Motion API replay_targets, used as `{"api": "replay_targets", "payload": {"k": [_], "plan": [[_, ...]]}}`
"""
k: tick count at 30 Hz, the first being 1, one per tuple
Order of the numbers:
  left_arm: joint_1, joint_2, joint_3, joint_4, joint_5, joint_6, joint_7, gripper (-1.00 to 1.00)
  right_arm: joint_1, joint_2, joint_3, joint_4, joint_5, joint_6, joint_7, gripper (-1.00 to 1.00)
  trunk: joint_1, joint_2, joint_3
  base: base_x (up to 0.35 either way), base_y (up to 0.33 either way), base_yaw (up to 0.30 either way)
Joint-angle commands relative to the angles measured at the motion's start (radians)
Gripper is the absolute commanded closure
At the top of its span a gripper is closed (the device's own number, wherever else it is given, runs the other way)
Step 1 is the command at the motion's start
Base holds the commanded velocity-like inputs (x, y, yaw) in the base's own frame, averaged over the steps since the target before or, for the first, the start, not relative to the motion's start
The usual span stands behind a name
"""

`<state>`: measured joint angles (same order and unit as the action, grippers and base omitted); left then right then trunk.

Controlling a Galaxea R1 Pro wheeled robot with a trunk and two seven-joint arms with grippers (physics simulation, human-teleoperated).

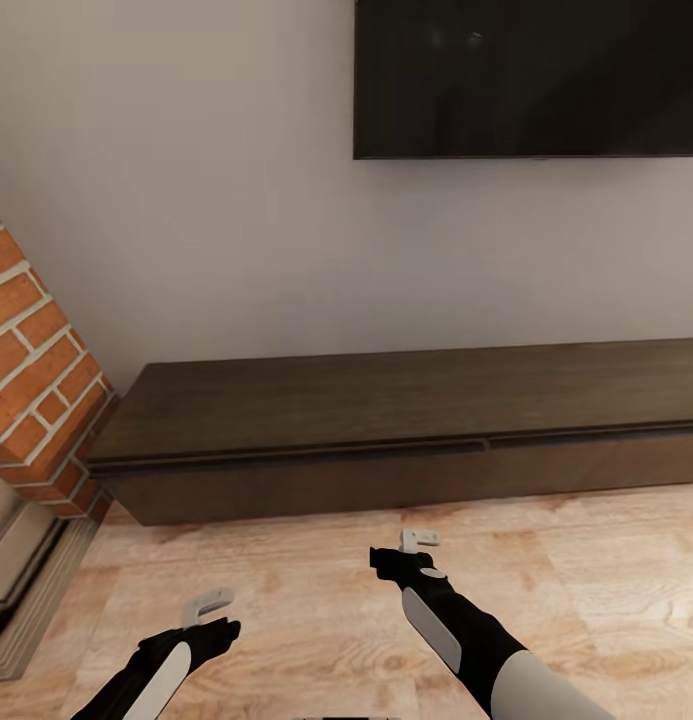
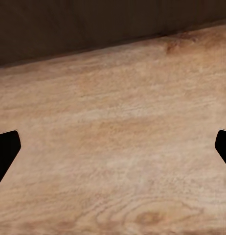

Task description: Place each of the two pumpkins and all three candles from the living room inside a cabinet in the living room (use any cabinet), then make sure every cabinet is closed, and position the cauldron so it is next to a table in the living room.

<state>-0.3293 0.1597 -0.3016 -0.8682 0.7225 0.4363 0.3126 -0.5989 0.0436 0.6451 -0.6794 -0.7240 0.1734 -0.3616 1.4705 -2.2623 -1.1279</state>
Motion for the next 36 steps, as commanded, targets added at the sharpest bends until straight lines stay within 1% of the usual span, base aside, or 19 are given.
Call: {"api": "replay_targets", "payload": {"k": [1,6,11,20,35,36], "plan": [[-0.001,0.001,-0.005,-0.002,0.011,0.001,0.010,-1.00,-0.001,-0.001,0.005,-0.002,-0.005,0.003,-0.008,-1.00,-0.004,0.007,0.002,-0.190,0.050,0.000],[-0.001,0.001,-0.005,-0.001,0.011,0.001,0.010,-1.00,0.000,0.006,0.006,-0.001,-0.005,0.002,-0.008,-1.00,-0.024,0.042,0.018,-0.100,0.022,0.000],[-0.001,0.001,-0.006,0.017,0.011,0.000,0.010,-1.00,0.001,0.008,0.006,0.000,-0.003,0.001,-0.008,-1.00,-0.043,0.077,0.035,-0.011,0.002,0.062],[-0.001,0.001,-0.005,0.020,0.011,-0.001,0.010,-1.00,0.001,0.010,0.007,0.001,0.000,0.001,-0.008,-1.00,-0.077,0.140,0.068,-0.001,0.000,0.243],[-0.001,0.001,-0.004,0.020,0.013,-0.001,0.009,-1.00,0.002,0.009,0.007,0.001,0.003,0.000,-0.008,-1.00,-0.077,0.140,0.068,0.000,0.000,0.290],[-0.001,0.002,-0.004,0.020,0.013,-0.001,0.010,-1.00,0.002,0.009,0.007,0.001,0.003,0.000,-0.008,-1.00,-0.081,0.147,0.071,0.000,0.000,0.291]]}}
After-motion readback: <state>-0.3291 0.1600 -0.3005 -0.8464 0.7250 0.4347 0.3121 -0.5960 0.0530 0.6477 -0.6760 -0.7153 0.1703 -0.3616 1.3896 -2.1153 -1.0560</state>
